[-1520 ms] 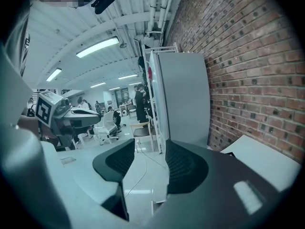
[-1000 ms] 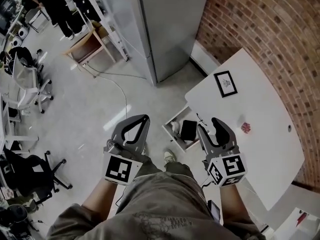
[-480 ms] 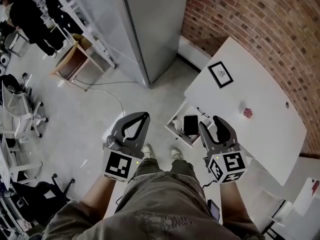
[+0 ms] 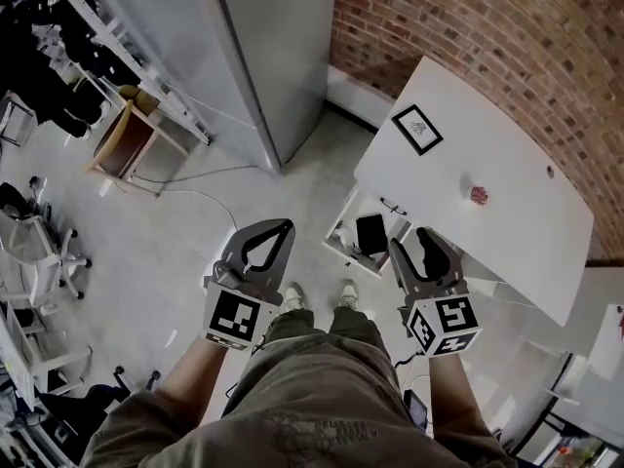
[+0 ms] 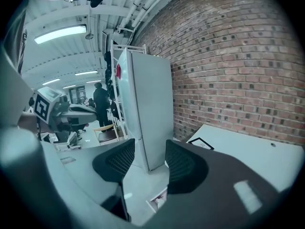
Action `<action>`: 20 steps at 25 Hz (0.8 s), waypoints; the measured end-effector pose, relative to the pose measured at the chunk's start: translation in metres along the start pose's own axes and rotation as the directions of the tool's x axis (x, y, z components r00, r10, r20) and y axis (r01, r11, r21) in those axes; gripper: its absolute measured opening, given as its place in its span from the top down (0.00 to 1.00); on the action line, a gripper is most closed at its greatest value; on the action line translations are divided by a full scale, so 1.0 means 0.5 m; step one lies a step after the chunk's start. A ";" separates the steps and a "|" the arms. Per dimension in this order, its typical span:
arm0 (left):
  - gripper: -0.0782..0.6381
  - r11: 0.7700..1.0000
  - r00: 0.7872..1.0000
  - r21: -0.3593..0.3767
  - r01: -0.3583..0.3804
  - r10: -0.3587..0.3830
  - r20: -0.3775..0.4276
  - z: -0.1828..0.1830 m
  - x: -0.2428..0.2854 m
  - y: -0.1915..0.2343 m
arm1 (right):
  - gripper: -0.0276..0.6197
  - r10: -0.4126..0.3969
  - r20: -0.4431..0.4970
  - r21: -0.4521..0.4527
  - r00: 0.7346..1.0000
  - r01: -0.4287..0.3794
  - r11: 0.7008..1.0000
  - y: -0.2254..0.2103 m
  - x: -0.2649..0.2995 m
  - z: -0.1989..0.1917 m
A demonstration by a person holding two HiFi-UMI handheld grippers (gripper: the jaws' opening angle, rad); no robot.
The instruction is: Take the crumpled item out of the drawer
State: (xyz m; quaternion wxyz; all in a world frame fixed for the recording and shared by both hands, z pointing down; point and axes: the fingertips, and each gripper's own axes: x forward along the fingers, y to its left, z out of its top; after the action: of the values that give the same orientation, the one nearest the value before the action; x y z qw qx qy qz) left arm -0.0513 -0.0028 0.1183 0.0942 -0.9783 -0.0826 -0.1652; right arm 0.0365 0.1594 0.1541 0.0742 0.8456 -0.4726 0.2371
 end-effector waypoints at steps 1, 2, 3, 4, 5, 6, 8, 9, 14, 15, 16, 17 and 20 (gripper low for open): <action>0.89 1.000 1.000 -0.004 0.005 -0.005 -0.006 -0.006 -0.001 -0.002 | 0.60 -0.003 -0.005 0.001 1.000 0.003 1.000 0.002 -0.002 -0.006; 0.89 1.000 1.000 -0.011 0.008 -0.008 -0.013 -0.013 -0.003 -0.003 | 0.60 -0.005 -0.010 0.003 1.000 0.005 1.000 0.005 -0.002 -0.011; 0.89 1.000 1.000 -0.020 0.009 -0.010 -0.021 -0.022 -0.005 -0.003 | 0.60 -0.005 -0.016 0.004 1.000 0.006 1.000 0.006 0.000 -0.017; 0.89 1.000 1.000 -0.029 0.009 -0.010 -0.029 -0.030 -0.006 -0.003 | 0.60 -0.005 -0.023 0.005 1.000 0.005 1.000 0.008 0.002 -0.023; 0.89 0.999 0.999 -0.034 0.009 -0.010 -0.036 -0.037 -0.007 -0.002 | 0.60 -0.004 -0.031 0.005 1.000 0.004 1.000 0.009 0.006 -0.029; 0.89 0.999 0.999 -0.037 0.009 -0.010 -0.043 -0.045 -0.007 -0.001 | 0.60 -0.001 -0.038 0.004 0.999 0.002 1.000 0.010 0.011 -0.035; 0.89 0.999 0.998 -0.042 0.007 -0.009 -0.056 -0.061 -0.004 0.001 | 0.60 0.006 -0.056 0.000 0.998 -0.006 1.000 0.011 0.024 -0.051; 0.89 0.999 0.998 -0.047 0.006 -0.009 -0.063 -0.070 -0.002 0.002 | 0.60 0.009 -0.066 -0.001 0.998 -0.009 1.000 0.012 0.031 -0.060; 0.89 0.997 0.995 -0.073 -0.003 -0.005 -0.104 -0.119 0.025 0.006 | 0.60 0.023 -0.135 0.000 0.991 -0.023 1.000 0.000 0.080 -0.121; 0.89 0.997 0.994 -0.079 -0.005 -0.004 -0.112 -0.131 0.033 0.007 | 0.60 0.027 -0.151 0.000 0.988 -0.027 1.000 -0.003 0.092 -0.135; 0.89 0.996 0.993 -0.085 -0.006 -0.004 -0.120 -0.144 0.041 0.008 | 0.60 0.031 -0.169 0.000 0.985 -0.031 1.000 -0.006 0.106 -0.151; 0.89 0.996 0.992 -0.091 -0.006 -0.006 -0.130 -0.158 0.049 0.008 | 0.60 0.035 -0.188 0.001 0.982 -0.035 0.999 -0.010 0.120 -0.168; 0.89 0.994 0.986 -0.109 -0.004 -0.014 -0.165 -0.208 0.075 0.005 | 0.60 0.049 -0.247 0.005 0.968 -0.049 0.999 -0.021 0.163 -0.225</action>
State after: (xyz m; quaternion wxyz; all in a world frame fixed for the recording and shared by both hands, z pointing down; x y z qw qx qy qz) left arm -0.0478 -0.0226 0.2272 0.0469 -0.9646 -0.0677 -0.2504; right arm 0.0439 0.1421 0.2924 0.1269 0.7975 -0.4805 0.3421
